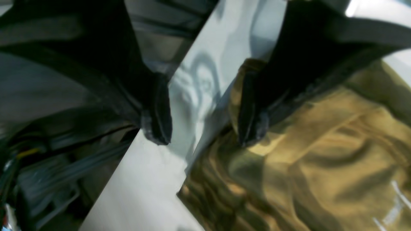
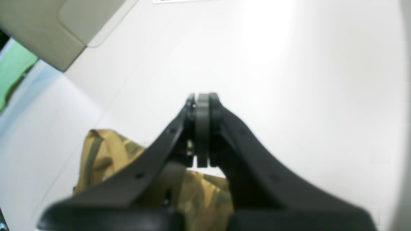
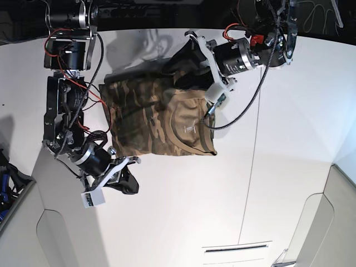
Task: Fold the T-shirt properly
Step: 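Press and square the folded shirt edges with both grippers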
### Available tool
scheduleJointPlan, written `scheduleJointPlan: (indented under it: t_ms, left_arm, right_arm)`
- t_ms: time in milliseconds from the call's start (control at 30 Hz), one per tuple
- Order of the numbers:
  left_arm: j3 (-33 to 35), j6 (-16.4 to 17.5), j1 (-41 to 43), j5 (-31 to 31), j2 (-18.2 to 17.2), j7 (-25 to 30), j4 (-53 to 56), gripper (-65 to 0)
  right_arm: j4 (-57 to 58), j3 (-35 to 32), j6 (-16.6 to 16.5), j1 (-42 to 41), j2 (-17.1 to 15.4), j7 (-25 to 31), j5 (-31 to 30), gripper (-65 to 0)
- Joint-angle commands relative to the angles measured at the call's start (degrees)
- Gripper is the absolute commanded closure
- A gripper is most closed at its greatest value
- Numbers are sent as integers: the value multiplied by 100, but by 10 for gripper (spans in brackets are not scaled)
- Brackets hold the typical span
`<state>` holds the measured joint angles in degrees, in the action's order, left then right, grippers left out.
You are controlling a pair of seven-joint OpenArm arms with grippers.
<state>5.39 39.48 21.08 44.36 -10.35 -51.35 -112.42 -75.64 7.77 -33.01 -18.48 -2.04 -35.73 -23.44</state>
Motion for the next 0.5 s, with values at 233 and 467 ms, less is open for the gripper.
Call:
scheduleJointPlan:
  t_ms: [233,467]
  left_arm:
    - [13,52,-31,-815,-15,232,560,-365]
    - [-448,-330,-356,-1097,-13,358,1034,-365]
  right_arm:
    - [1672,0,-31,-483,-15,662,286,0]
    - [1797,0,-55,-378,-85,129,-142,0]
